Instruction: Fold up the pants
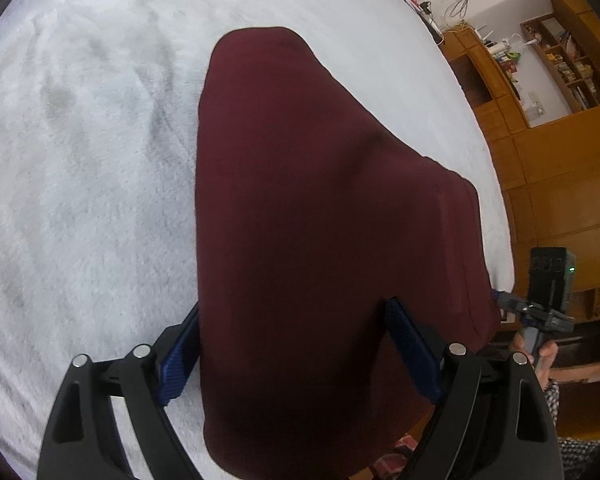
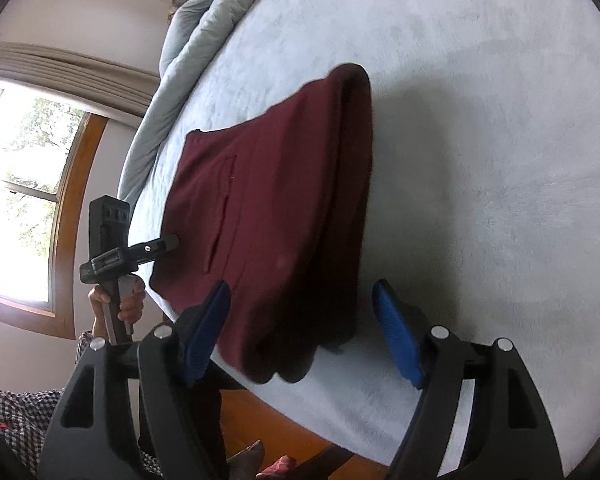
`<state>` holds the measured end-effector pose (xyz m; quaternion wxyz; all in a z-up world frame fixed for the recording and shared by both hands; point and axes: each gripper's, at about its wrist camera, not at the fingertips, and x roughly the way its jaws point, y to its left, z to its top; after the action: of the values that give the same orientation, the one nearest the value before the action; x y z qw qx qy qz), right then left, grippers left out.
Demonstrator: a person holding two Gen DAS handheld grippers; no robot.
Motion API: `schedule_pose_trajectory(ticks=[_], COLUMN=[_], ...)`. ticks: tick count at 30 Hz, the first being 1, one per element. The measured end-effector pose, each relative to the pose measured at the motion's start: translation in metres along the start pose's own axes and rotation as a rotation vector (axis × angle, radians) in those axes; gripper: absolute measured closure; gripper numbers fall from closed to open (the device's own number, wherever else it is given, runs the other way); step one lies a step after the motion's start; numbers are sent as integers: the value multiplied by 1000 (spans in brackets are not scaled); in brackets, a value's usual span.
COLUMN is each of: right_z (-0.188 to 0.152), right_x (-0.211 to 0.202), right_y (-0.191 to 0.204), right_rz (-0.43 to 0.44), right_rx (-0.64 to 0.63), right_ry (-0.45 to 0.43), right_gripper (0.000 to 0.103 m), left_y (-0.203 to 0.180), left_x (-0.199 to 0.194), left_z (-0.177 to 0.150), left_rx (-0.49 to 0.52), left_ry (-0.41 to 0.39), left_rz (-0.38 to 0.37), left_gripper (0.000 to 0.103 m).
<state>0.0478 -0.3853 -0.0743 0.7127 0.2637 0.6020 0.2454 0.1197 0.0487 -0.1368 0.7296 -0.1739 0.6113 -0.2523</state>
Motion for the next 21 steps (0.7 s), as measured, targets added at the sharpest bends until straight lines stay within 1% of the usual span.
schedule_pose_trajectory(ticks=[1,3,4,5,8,12,15,17,18,19,20,21], right_z=[0,1,1,1,4,11,18,22,24,25,26,26], right_x=[0,2,4,5,11,21,37,50,55,57,57,55], right_y=[-2,-6,-8,-10,-12,-8,-3,3,8,11,15,17], right_rz=[5,5,-1,-7,-17,-6,20,48,40,33,28,30], right_rx=[3,8,5,5,-6,-15,-30,-52,-65,-75,-93,-99], right_ry=[1,5,9,14,31,36,61,74,75,75,72,66], right_gripper=[29,29,29,26,22,18,17,17,19,22,31,41], left_y=[-2,-4,-7,-17,-33,-37,-40,-52,-56,-62,-67,-71], left_x=[2,3,3,5,11,16,18,22,22,22,22,21], left_z=[3,4,6,10,7,8,9,9,8,7,5,4], left_rx=[-5,-6,5,23,86,88,83,101,109,125,140,145], left_ry=[3,3,2,-1,-26,-45,-44,-54,-61,-75,-86,-100], left_rz=[-4,13,38,70,169,181,193,226,241,260,277,291], left_gripper=[16,16,16,16,14,12,12,18,21,28,36,40])
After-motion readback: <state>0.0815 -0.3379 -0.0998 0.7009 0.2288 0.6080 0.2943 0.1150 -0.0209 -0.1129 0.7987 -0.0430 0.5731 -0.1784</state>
